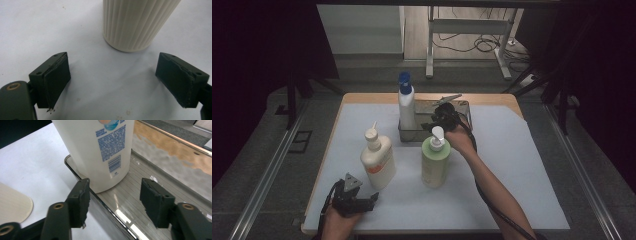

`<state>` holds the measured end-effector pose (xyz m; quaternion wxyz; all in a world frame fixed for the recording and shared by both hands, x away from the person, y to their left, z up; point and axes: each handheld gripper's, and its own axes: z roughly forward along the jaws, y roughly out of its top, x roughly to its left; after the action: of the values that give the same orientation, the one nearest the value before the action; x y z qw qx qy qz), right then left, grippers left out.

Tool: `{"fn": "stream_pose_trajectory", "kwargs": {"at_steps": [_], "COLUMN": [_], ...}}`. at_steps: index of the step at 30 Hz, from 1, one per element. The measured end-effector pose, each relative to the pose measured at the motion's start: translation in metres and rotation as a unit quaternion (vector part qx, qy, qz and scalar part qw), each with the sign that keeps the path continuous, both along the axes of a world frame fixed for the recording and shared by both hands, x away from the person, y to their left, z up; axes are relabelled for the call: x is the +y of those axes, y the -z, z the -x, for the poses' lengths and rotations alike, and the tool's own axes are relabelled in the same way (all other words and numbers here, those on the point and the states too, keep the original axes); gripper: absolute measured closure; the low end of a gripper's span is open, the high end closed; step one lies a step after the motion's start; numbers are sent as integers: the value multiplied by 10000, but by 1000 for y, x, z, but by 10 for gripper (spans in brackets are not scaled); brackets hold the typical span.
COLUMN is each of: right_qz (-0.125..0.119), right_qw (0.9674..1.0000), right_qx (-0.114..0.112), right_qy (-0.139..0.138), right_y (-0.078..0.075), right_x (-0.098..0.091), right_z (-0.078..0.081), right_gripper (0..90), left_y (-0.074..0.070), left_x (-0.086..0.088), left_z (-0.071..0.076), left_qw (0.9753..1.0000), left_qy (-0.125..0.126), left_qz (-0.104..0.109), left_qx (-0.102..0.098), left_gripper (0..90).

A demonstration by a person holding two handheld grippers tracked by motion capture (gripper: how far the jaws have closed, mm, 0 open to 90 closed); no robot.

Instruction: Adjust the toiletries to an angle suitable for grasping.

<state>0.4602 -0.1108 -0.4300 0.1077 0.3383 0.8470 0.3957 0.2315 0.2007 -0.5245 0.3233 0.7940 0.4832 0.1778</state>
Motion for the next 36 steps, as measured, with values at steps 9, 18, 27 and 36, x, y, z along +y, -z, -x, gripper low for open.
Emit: {"fn": "stream_pose_trajectory", "kwargs": {"at_steps": [9, 18, 27, 36], "right_qz": [91, 57, 79, 36], "right_qw": [9999, 9997, 9995, 9995], "right_qx": [-128, -225, -309, -323], "right_qy": [-20, -50, -60, -38], "right_y": [-2, -4, -7, -7], "right_x": [-10, -17, -30, -45], "right_z": [9, 16, 26, 36], "right_gripper": [306, 263, 237, 214], "left_y": [0, 0, 0, 0], "left_x": [0, 0, 0, 0], "left_z": [0, 0, 0, 0], "left_qw": [10000, 10000, 10000, 10000], "left_qy": [-1, -2, 8, 6], "left_qz": [0, -4, -24, -20], "left_qx": [-6, 2, -4, -5], "left_gripper": [121, 121, 121, 122]}}
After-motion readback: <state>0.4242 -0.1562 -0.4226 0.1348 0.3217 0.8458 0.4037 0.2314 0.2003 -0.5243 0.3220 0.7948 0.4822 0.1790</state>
